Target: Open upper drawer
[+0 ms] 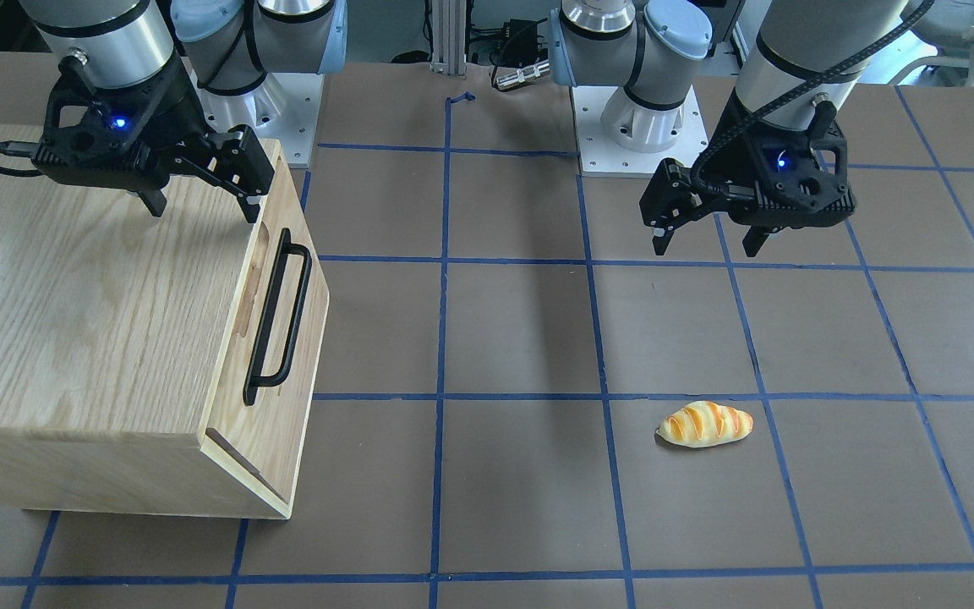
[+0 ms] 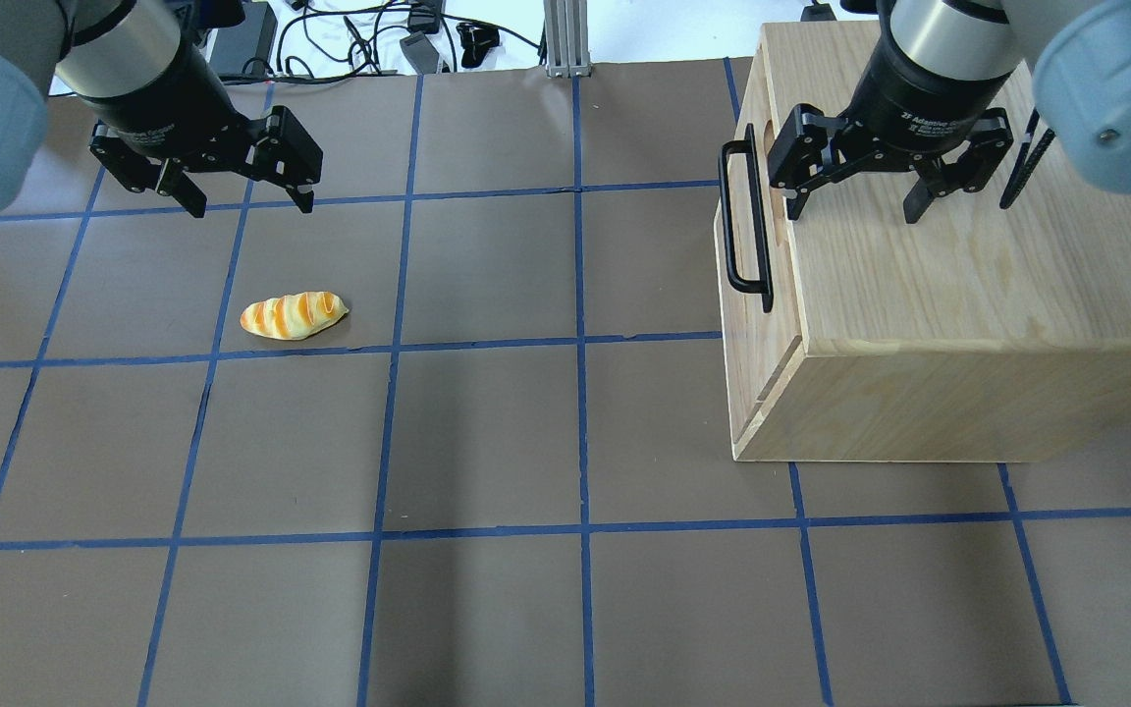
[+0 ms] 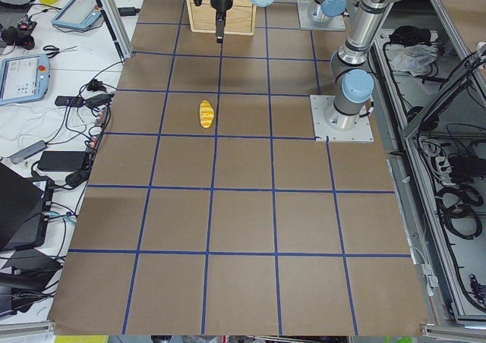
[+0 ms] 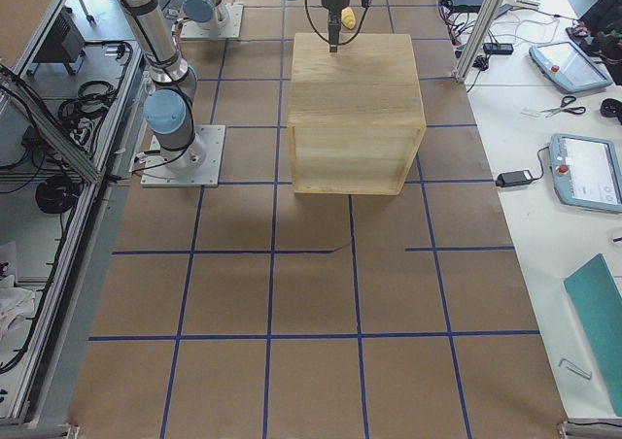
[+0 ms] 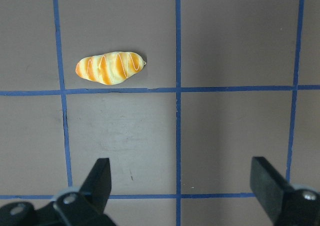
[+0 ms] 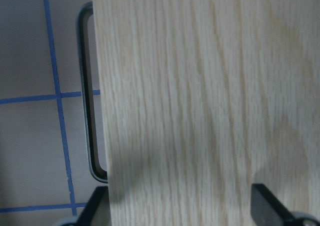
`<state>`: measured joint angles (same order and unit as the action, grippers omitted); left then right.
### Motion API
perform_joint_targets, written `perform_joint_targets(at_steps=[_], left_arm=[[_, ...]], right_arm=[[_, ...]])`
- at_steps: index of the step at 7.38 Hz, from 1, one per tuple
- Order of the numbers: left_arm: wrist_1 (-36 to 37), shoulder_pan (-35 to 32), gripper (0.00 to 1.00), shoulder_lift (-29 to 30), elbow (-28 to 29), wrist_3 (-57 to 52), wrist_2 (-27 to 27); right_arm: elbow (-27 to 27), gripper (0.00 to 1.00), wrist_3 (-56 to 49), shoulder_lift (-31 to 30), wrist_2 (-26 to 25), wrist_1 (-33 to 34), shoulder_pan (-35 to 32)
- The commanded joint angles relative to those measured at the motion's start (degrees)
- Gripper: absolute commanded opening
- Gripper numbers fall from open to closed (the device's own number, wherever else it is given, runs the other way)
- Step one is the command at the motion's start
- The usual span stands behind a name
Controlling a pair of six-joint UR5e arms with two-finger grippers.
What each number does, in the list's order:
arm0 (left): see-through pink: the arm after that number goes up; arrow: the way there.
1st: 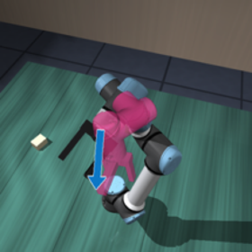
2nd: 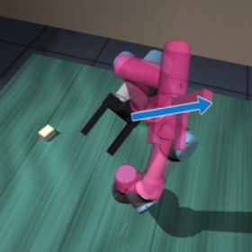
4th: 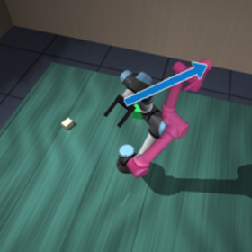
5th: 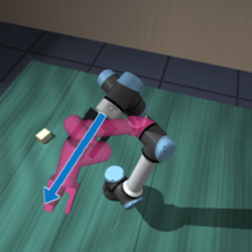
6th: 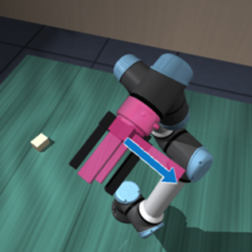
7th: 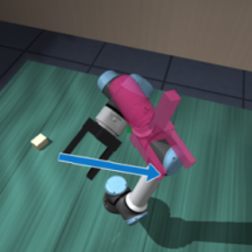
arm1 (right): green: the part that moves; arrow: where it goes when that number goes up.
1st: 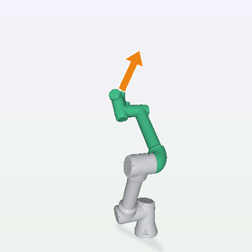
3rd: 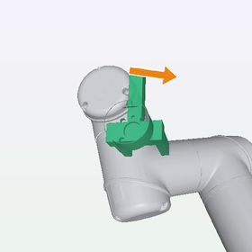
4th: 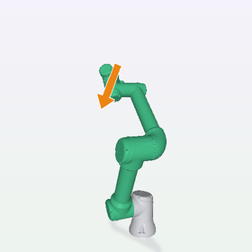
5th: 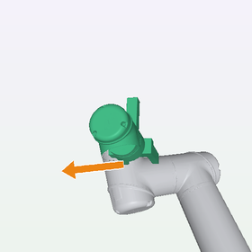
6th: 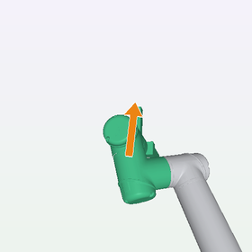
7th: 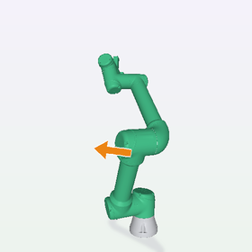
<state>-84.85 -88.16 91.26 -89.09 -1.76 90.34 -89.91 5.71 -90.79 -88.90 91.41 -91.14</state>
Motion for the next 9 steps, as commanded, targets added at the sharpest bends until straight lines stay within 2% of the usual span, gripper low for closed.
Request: perform_joint_targets(at_steps=[1,3,5,9], left_arm=[[-0.13,0.00,1.00,-0.12,0.23,0.09,-0.16],[-1.11,0.00,1.00,-0.56,-0.11,0.79,-0.52],[1.62,0.96,1.00,-0.12,-0.20,0.79,-0.69],[1.89,2.38,1.00,3.03,0.23,0.96,-0.78]], right_arm=[[0.00,1.00,0.00,0.00,-0.05,0.00,0.00],[0.00,1.00,0.00,0.00,-0.05,0.00,0.00],[0.00,1.00,0.00,0.00,0.04,0.00,0.00],[0.00,1.00,0.00,0.00,0.04,0.00,0.00]])
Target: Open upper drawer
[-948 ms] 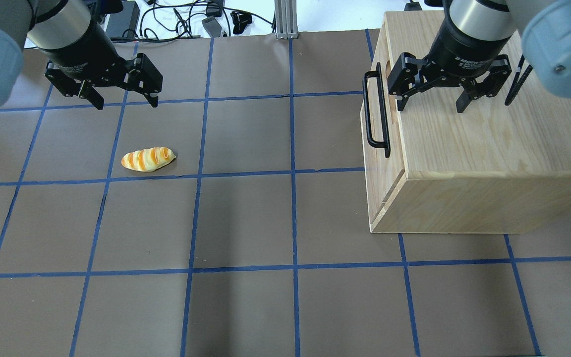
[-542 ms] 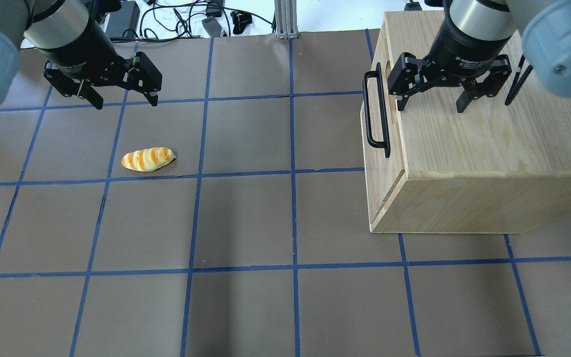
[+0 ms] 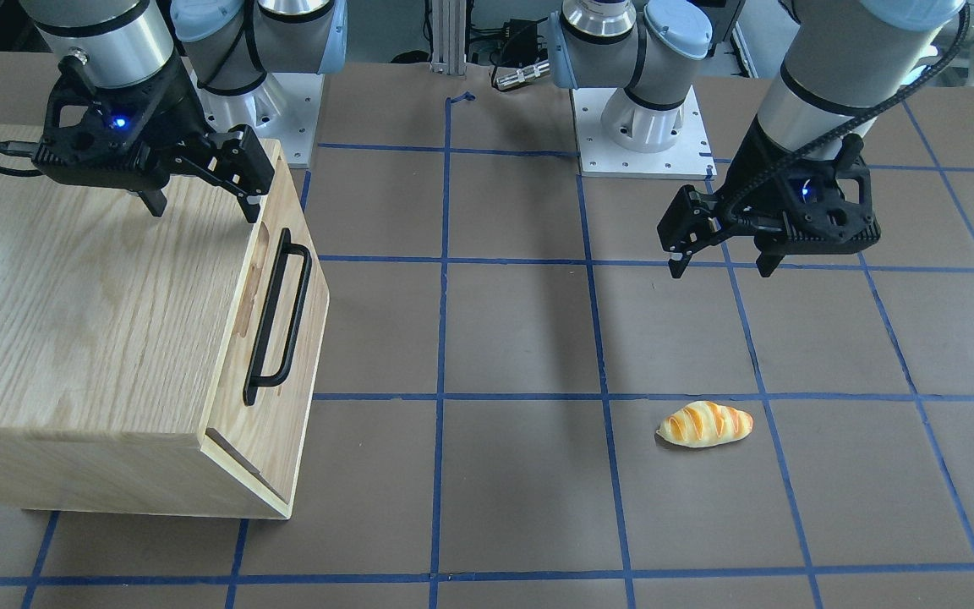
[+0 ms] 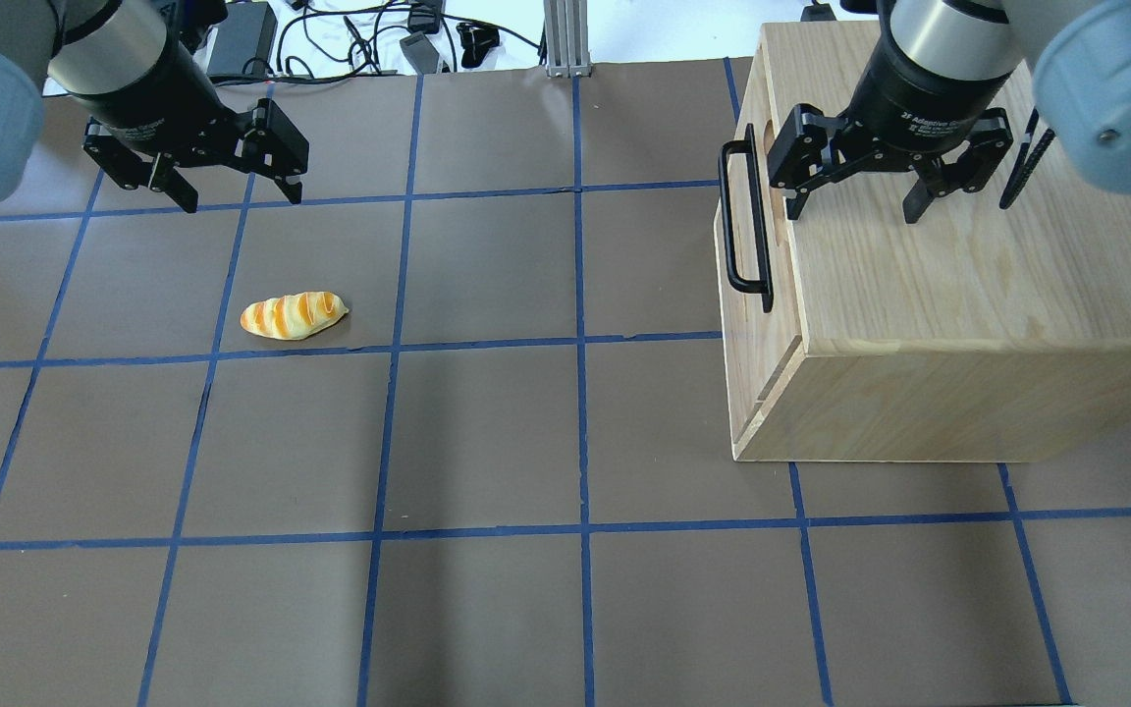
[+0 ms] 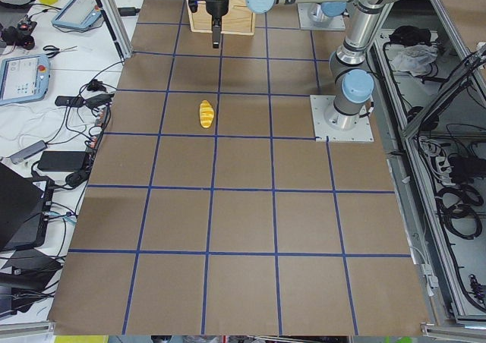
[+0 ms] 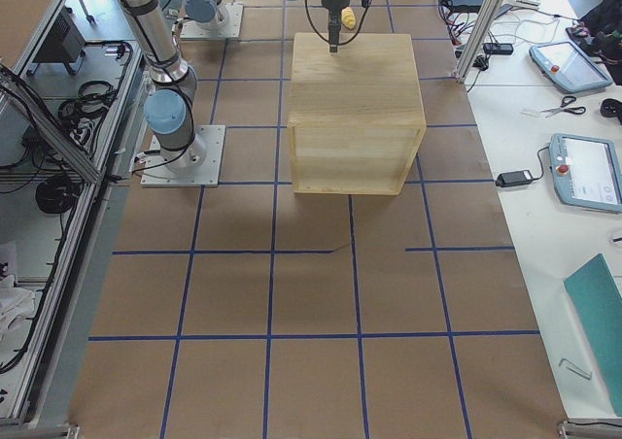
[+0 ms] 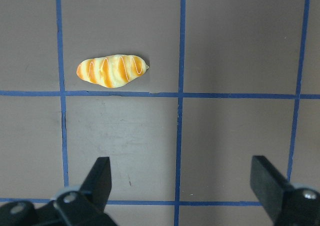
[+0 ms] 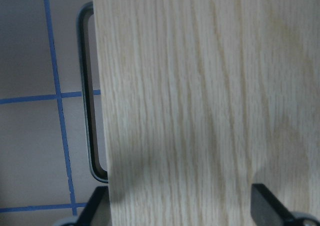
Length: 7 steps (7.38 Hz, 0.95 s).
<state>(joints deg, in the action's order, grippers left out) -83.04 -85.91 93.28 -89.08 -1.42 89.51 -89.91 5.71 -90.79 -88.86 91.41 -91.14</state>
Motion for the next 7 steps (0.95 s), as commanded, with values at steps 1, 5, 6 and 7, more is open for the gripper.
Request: perform_joint_targets(at_steps=[1,5,6,7], left_arm=[[0.07,0.04,1.00,1.29,0.40,0.63,-0.03],[-0.02,-0.05,1.00,1.29,-0.04,-0.25,-0.12],[-0.02,-0.14,1.00,1.38,-0.04,-0.16,-0.12],[-0.02,-0.14,1.00,1.38,0.13,-0.16,-0.03]], right_arm=[[0.00,1.00,0.00,0.00,-0.09,0.00,0.00],[0.00,1.00,0.00,0.00,0.00,0.00,0.00],[0.00,1.00,0.00,0.00,-0.09,0.00,0.00],[0.00,1.00,0.00,0.00,0.00,0.00,0.00]])
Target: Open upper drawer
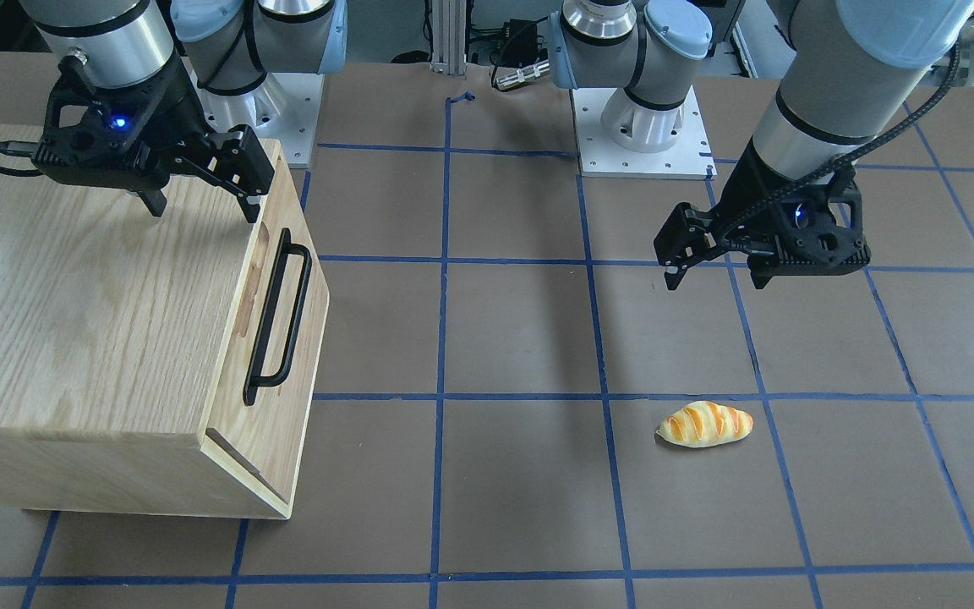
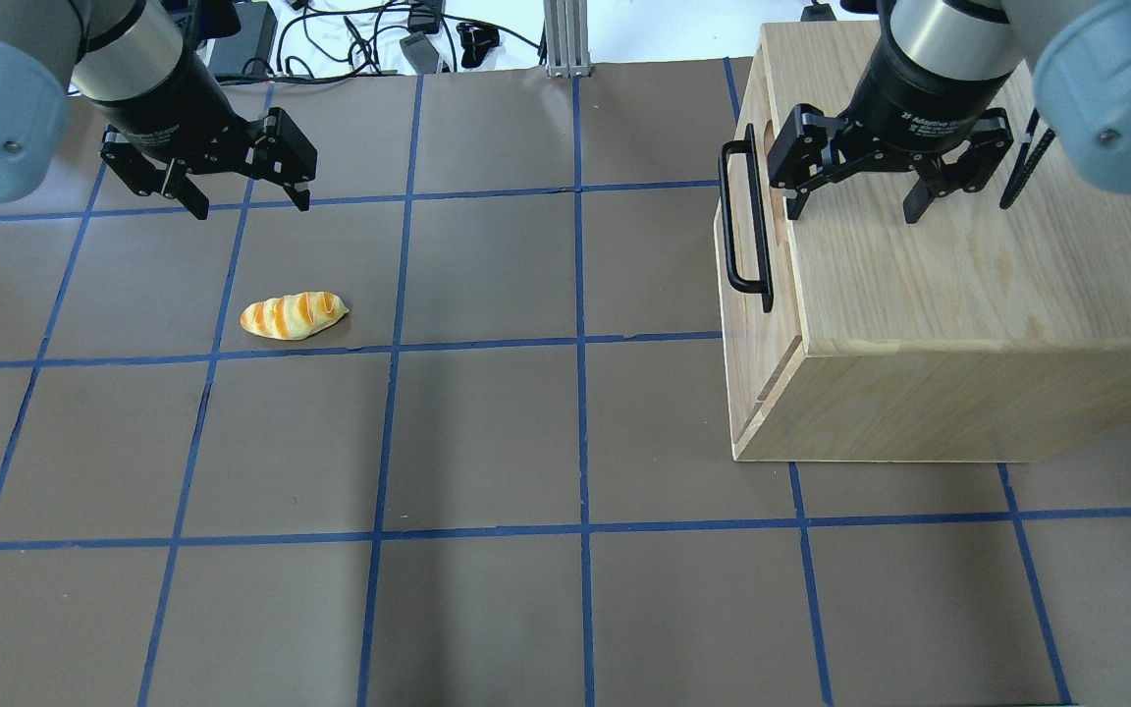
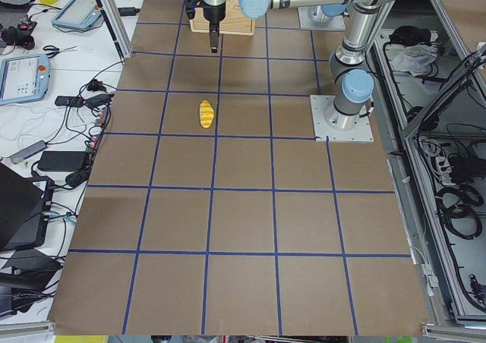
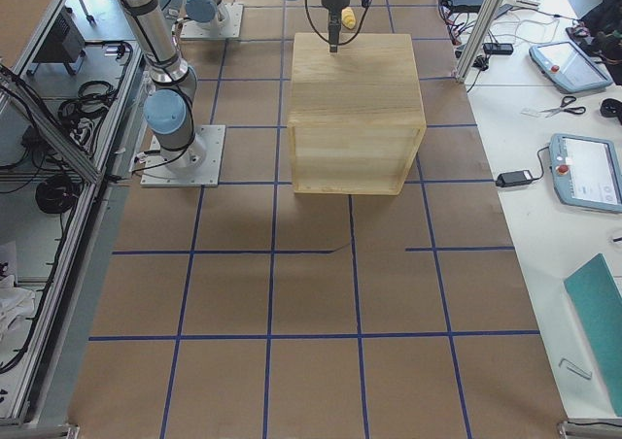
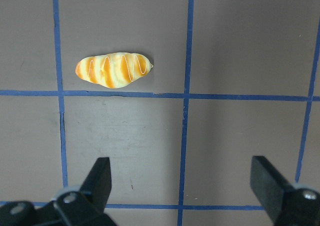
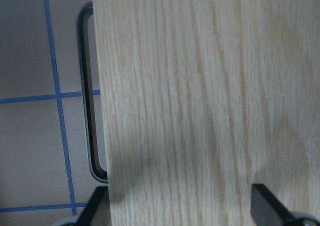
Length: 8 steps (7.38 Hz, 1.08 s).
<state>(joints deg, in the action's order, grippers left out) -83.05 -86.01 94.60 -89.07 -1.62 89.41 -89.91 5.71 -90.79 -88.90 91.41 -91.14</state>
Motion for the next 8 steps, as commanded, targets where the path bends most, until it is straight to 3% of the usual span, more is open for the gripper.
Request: perform_joint_targets(at_steps=[1,6,8], left_arm=[[0.00,-0.12,1.00,0.05,0.21,0.12,0.06],[-0.44,-1.26,1.00,0.58,2.31,0.91,0.15],[-0.01,-5.90,1.00,3.20,5.30,5.53,-0.11]], right_arm=[[0.00,1.00,0.00,0.00,0.04,0.00,0.00],[0.00,1.00,0.00,0.00,0.04,0.00,0.00],[0.00,1.00,0.00,0.00,0.04,0.00,0.00]])
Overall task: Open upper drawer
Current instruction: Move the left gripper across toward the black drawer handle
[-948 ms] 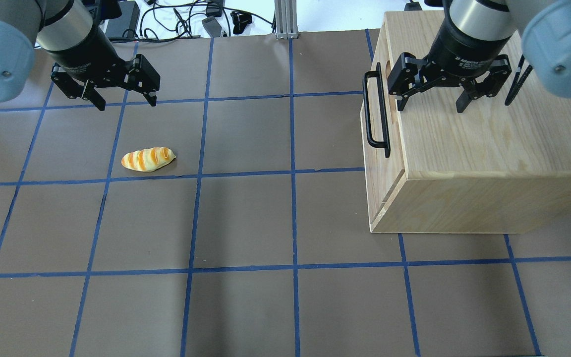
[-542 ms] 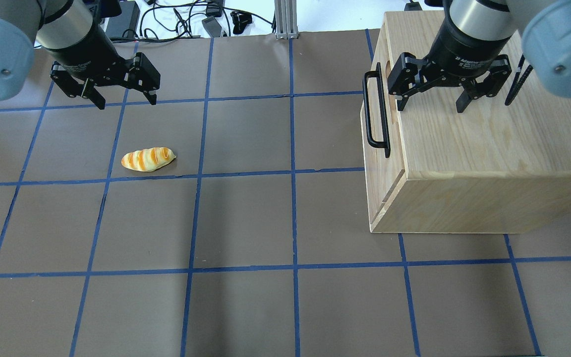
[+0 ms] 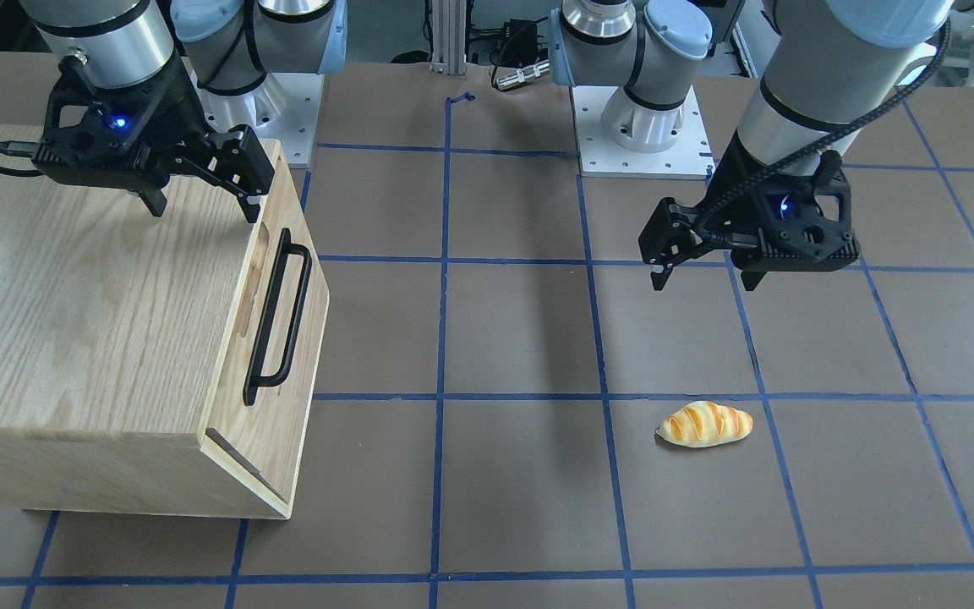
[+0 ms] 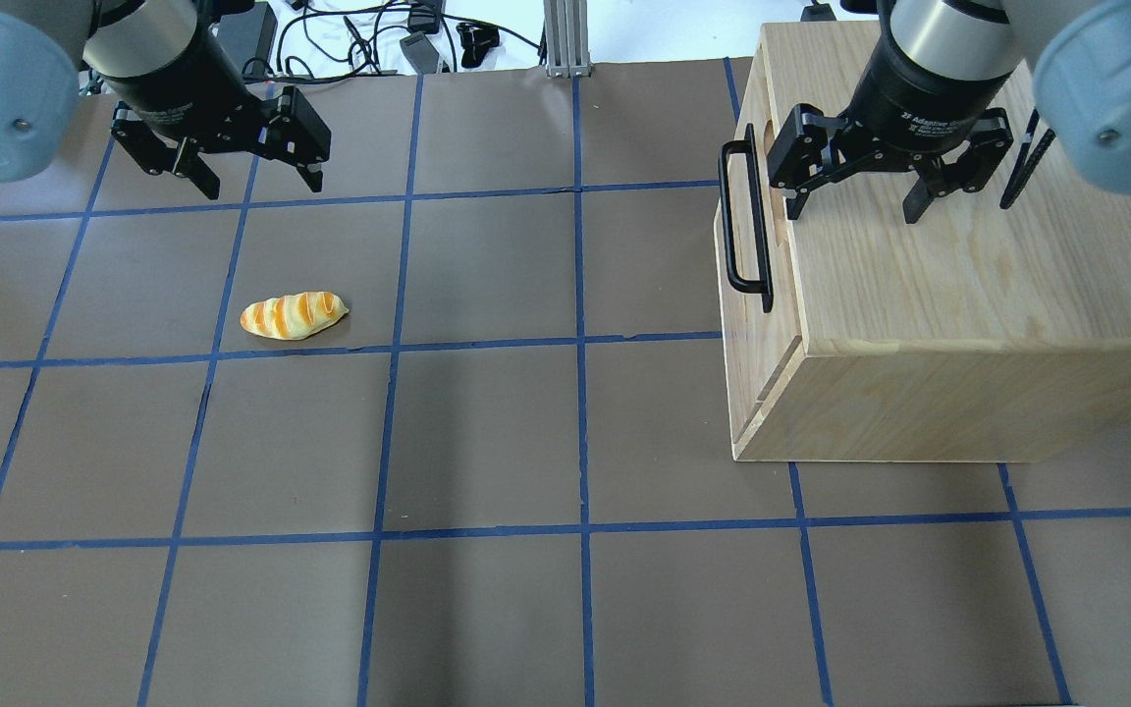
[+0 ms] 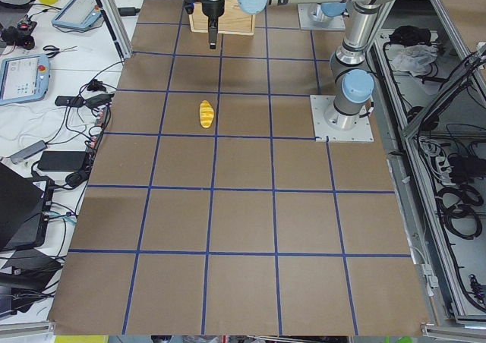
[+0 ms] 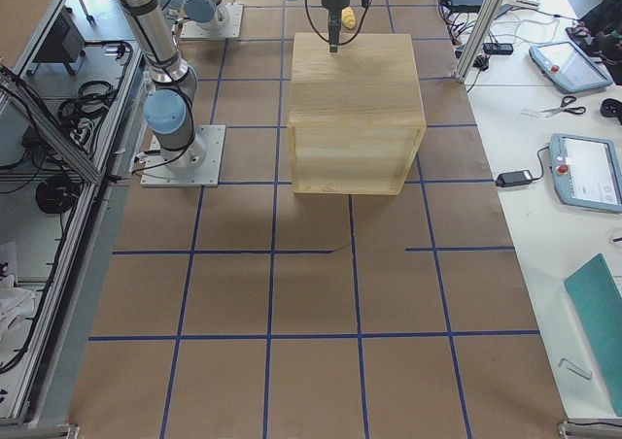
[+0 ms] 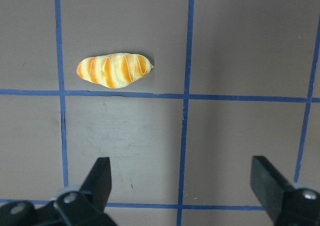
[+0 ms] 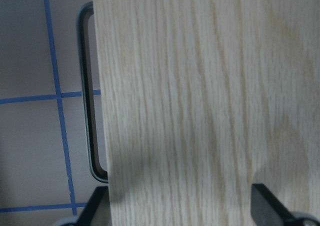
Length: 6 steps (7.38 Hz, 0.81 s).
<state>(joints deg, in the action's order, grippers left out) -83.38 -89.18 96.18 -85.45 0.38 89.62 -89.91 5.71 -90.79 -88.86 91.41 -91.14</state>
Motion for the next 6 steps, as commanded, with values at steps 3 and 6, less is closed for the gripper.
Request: perform_joint_targets(at_steps=[3,6], left_arm=[[5.57,-8.45,1.00,5.67,2.83,12.07,-8.46],[8.75,-16.53,1.00,10.59,5.54,20.26,-12.50]], right_arm=[[0.00,1.00,0.00,0.00,0.00,0.00,0.00],[0.00,1.00,0.00,0.00,0.00,0.00,0.00]])
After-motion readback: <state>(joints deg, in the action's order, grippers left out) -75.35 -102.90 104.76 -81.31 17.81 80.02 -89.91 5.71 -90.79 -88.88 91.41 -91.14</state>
